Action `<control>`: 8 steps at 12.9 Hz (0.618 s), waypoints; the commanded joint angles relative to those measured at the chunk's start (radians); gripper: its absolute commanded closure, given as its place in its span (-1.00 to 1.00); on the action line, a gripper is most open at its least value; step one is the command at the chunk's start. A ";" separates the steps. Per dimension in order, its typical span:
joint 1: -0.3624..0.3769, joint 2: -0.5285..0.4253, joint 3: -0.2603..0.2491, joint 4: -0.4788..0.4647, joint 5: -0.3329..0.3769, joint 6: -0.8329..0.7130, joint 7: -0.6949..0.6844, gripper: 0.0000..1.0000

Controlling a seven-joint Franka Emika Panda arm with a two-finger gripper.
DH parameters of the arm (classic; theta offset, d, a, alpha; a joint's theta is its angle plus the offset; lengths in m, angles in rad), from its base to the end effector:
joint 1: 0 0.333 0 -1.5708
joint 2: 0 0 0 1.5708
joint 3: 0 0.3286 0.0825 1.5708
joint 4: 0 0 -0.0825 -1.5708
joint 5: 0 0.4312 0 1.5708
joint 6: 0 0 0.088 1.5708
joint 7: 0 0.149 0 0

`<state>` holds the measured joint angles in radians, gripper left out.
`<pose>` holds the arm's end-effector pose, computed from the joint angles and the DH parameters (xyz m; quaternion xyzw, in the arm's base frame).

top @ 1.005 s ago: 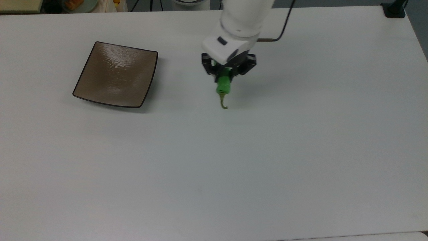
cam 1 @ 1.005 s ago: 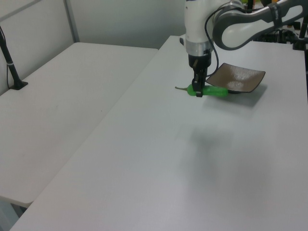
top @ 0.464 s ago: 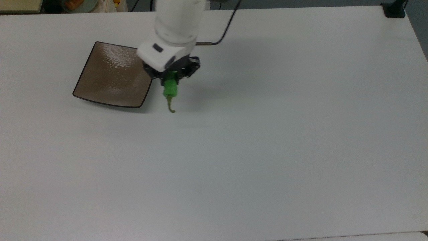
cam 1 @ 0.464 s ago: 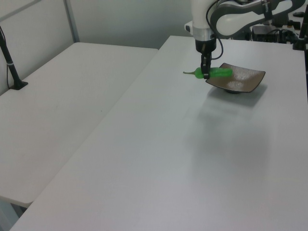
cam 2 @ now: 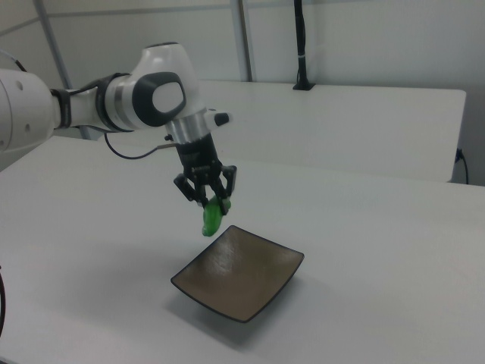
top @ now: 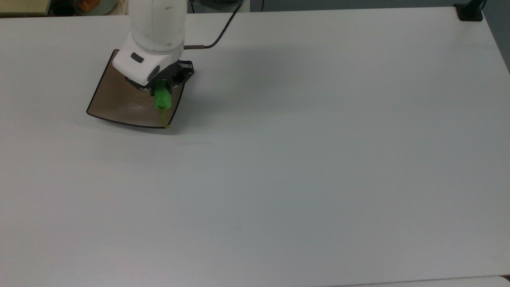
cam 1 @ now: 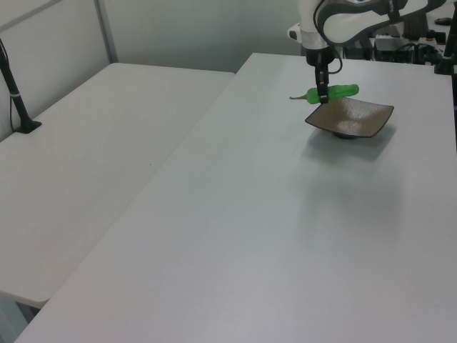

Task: Chili peppers are placed on a ceramic plate
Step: 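Lower the chili pepper onto the plate and open the gripper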

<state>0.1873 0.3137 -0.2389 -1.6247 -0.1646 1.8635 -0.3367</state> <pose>0.6874 -0.0425 0.3954 0.9780 0.1714 -0.0549 0.1058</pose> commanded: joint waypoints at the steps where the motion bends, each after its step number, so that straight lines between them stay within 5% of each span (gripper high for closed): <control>1: 0.000 -0.039 -0.019 -0.073 -0.015 -0.012 -0.054 0.58; 6: -0.023 -0.033 -0.020 -0.113 -0.049 -0.012 -0.088 0.57; 7: -0.023 -0.031 -0.019 -0.118 -0.052 -0.012 -0.088 0.50; 8: -0.031 -0.031 -0.020 -0.121 -0.052 -0.013 -0.088 0.19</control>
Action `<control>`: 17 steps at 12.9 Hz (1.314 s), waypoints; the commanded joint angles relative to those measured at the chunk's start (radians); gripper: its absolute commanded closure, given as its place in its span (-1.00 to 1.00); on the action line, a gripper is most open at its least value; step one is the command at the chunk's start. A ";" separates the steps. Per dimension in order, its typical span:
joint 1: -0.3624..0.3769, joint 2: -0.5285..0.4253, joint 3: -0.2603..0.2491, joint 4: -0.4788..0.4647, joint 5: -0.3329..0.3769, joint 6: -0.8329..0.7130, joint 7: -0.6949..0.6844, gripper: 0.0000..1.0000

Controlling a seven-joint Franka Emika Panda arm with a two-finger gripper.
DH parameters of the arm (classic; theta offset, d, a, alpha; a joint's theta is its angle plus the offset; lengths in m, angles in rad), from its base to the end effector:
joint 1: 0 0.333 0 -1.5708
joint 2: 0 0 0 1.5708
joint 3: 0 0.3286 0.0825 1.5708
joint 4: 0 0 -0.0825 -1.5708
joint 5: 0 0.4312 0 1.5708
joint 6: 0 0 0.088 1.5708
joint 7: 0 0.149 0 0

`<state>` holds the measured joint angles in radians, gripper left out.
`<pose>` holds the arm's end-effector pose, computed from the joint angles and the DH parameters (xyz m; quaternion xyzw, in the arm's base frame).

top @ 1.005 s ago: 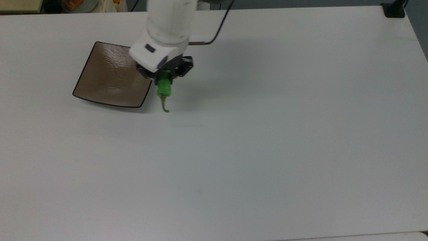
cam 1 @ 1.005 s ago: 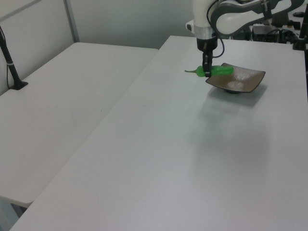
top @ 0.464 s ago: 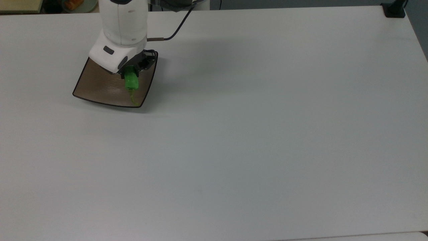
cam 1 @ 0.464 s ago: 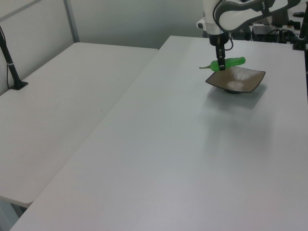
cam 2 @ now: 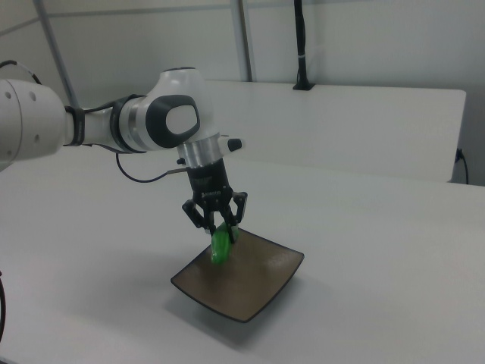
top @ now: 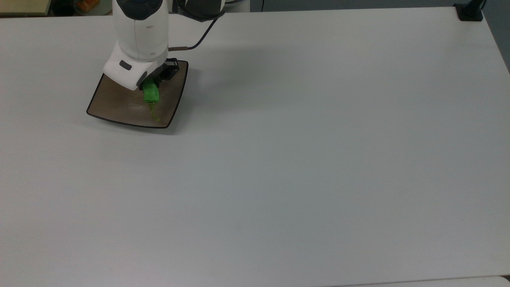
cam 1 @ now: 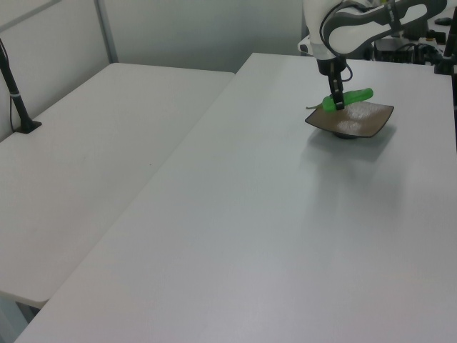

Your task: Chili peppers are placed on a ceramic plate

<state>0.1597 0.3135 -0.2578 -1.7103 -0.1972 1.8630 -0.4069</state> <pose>0.6632 -0.0786 0.3547 0.9701 0.1898 -0.1060 0.1082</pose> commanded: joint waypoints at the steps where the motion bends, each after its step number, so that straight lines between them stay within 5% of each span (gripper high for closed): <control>1: -0.003 -0.031 0.000 -0.034 -0.019 -0.013 -0.015 -0.25; 2: -0.003 -0.031 -0.001 -0.034 -0.019 -0.011 -0.001 -0.99; 11: 0.001 -0.040 0.002 -0.011 0.010 -0.010 0.074 -1.00; 17: -0.021 -0.125 0.080 0.024 0.169 -0.021 0.284 -1.00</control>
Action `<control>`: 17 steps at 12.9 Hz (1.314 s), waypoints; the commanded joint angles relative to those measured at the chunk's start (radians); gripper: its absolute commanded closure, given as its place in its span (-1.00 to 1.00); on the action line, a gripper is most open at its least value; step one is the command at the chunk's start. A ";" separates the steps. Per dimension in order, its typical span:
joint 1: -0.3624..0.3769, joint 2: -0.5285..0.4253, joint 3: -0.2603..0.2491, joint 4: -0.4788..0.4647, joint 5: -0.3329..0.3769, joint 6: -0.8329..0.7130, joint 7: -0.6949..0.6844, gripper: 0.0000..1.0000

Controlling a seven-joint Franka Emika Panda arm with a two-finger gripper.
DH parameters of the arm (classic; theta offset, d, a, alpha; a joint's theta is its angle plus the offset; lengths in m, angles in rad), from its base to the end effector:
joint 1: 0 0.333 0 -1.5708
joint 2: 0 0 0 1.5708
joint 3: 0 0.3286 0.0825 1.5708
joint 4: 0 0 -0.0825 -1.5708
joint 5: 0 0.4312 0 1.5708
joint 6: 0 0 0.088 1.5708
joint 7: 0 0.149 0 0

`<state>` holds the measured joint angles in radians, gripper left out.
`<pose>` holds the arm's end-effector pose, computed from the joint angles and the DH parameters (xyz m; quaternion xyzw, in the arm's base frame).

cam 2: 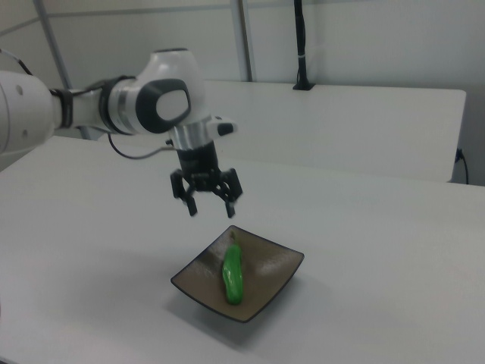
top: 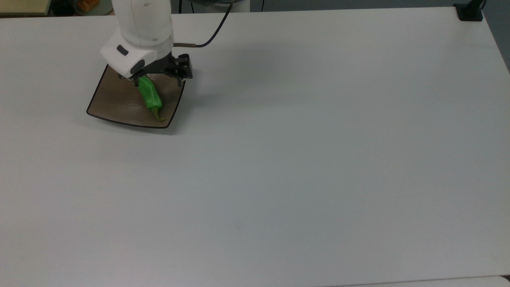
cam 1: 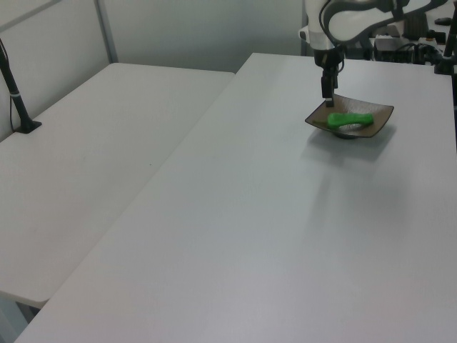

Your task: Chili peppers are placed on a ceramic plate

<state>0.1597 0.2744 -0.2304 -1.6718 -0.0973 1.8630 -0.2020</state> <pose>0.6732 -0.0496 0.3956 0.9927 0.0840 -0.0484 0.0711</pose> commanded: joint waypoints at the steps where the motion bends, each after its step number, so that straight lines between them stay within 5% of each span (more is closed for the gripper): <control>1: -0.049 -0.113 0.100 -0.014 0.089 -0.022 0.093 -1.00; 3: -0.087 -0.155 0.184 -0.014 0.108 -0.042 0.150 -1.00; 9: -0.081 -0.185 0.310 -0.019 0.110 -0.042 0.248 -1.00; 17: -0.074 -0.265 0.324 -0.080 0.108 -0.073 0.236 -1.00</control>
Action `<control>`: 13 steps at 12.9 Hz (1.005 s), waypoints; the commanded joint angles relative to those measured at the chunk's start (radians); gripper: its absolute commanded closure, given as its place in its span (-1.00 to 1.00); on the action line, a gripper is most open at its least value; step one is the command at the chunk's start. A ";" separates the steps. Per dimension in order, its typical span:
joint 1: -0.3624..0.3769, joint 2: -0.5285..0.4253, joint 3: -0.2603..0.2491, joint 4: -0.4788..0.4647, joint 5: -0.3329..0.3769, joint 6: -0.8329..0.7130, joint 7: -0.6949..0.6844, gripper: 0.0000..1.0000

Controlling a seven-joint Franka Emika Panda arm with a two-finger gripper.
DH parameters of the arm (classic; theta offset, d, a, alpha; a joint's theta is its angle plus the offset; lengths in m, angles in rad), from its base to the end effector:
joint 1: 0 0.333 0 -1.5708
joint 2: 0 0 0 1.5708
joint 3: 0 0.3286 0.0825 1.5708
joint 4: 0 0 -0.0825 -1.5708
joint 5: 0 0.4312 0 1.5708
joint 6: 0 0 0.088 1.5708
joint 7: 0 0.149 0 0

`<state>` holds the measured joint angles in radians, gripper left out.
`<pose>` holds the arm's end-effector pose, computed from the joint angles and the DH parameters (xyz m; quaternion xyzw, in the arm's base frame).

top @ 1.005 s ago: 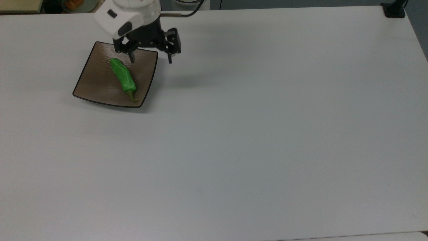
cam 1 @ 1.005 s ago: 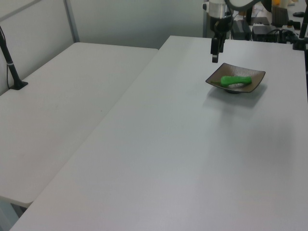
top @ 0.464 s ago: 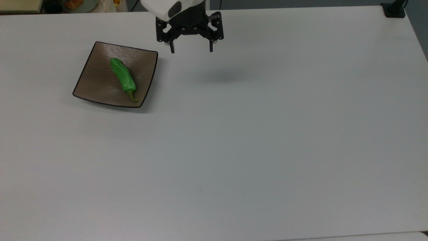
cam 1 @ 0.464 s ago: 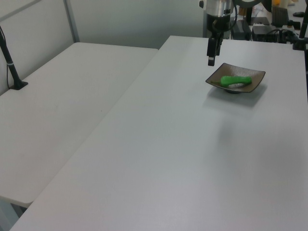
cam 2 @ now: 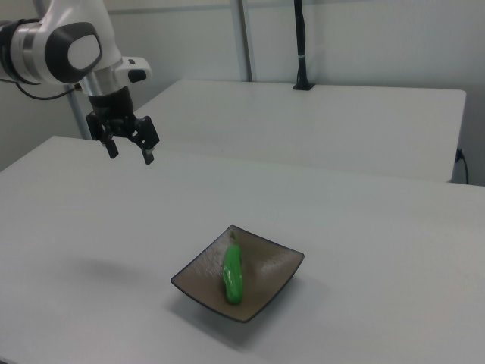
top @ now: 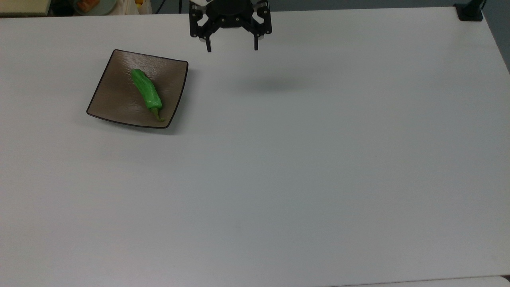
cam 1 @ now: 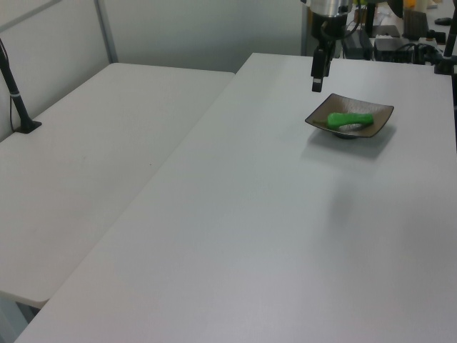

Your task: Chili peppers are placed on a ceramic plate

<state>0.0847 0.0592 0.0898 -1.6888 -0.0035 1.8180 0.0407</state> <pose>0.6295 0.1094 0.5190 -0.9971 -0.0670 -0.0348 0.0047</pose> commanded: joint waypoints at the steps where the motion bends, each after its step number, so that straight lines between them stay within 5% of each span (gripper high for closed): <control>1: 0.003 -0.070 -0.001 -0.080 0.014 -0.031 -0.016 -1.00; 13: 0.001 -0.079 -0.027 -0.097 0.013 -0.049 -0.033 -1.00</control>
<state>0.0805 -0.0121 0.0874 -1.7707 -0.0035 1.7976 0.0224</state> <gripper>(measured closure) 0.000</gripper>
